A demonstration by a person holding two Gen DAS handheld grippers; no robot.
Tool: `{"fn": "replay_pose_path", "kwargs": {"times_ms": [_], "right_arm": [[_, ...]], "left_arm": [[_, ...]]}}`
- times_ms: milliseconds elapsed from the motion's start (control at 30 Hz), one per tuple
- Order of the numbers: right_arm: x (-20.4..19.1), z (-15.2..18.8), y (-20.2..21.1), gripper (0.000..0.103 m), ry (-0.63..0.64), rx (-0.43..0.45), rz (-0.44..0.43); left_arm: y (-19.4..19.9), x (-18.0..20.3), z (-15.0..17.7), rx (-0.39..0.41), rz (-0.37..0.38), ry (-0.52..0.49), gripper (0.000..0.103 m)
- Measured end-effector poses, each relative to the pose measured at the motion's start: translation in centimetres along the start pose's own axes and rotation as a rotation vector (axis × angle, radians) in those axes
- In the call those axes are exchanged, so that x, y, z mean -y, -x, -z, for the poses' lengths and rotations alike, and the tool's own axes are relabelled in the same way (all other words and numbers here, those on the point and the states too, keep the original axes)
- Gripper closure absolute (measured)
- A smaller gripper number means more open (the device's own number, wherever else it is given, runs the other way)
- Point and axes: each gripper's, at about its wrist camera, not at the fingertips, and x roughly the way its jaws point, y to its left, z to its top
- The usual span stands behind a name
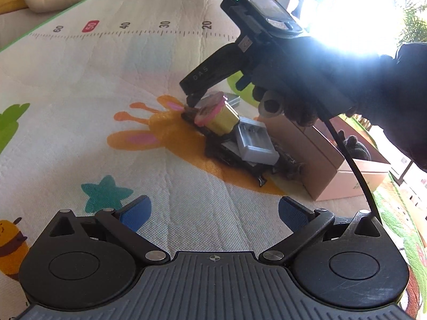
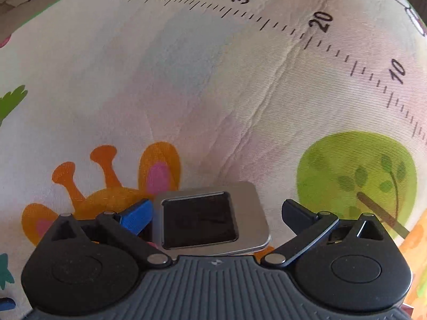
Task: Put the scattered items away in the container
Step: 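Grasp the silver metal tin on the mat with the right tool, then grasp the pink-and-yellow cup toy with the left tool while the right tool holds the tin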
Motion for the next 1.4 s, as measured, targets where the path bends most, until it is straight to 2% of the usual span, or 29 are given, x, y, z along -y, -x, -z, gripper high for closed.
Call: {"fn": "replay_pose_path", "kwargs": {"times_ms": [100,200,300,367,467,600,733,867,967,1167,1300,1400], "right_arm": [[-0.3,0.3,0.2,0.012,-0.011,0.002,-0.039],[-0.4,1.2,1.7,0.012,-0.019,0.006,-0.039],[-0.5,3.3,4.4,0.012,-0.038,0.028,-0.075],[-0.2,5.1,7.4,0.012,-0.073,0.067,-0.129],[0.5,8.1,12.1,0.012,-0.122,0.147,-0.171],[0.8,13.3,18.8,0.012,-0.137,0.252,-0.174],[1.3,19.9,22.9,0.012,-0.188,0.322,-0.106],[1.7,26.3,22.2,0.012,-0.239,0.295,0.063],[2.3,30.8,21.1,0.012,-0.285,0.273,0.136],[3.9,35.9,18.5,0.011,-0.422,0.276,0.139],[3.8,37.4,17.5,0.003,-0.447,0.325,0.158],[4.4,37.6,17.5,0.001,-0.476,0.331,0.112]], "left_arm": [[-0.1,0.0,0.0,0.000,0.006,-0.003,0.000],[-0.1,-0.1,0.0,-0.001,0.010,0.000,0.000],[-0.1,-0.2,0.0,-0.001,0.014,0.002,0.000],[-0.1,-0.3,0.0,-0.001,0.017,-0.001,0.000],[-0.2,-0.4,0.0,0.000,0.025,-0.006,0.000],[-0.3,-0.6,0.0,-0.003,0.030,-0.004,0.000],[-0.1,-0.5,0.1,0.011,0.006,-0.013,0.000],[0.6,0.4,0.4,0.049,0.001,-0.078,0.000],[1.3,1.9,0.8,0.075,0.013,-0.171,0.000],[1.3,5.8,1.4,0.011,0.017,-0.237,0.000],[0.6,8.1,1.5,0.003,-0.018,-0.304,0.000],[-0.3,9.4,1.7,-0.001,-0.046,-0.335,0.000]]}}
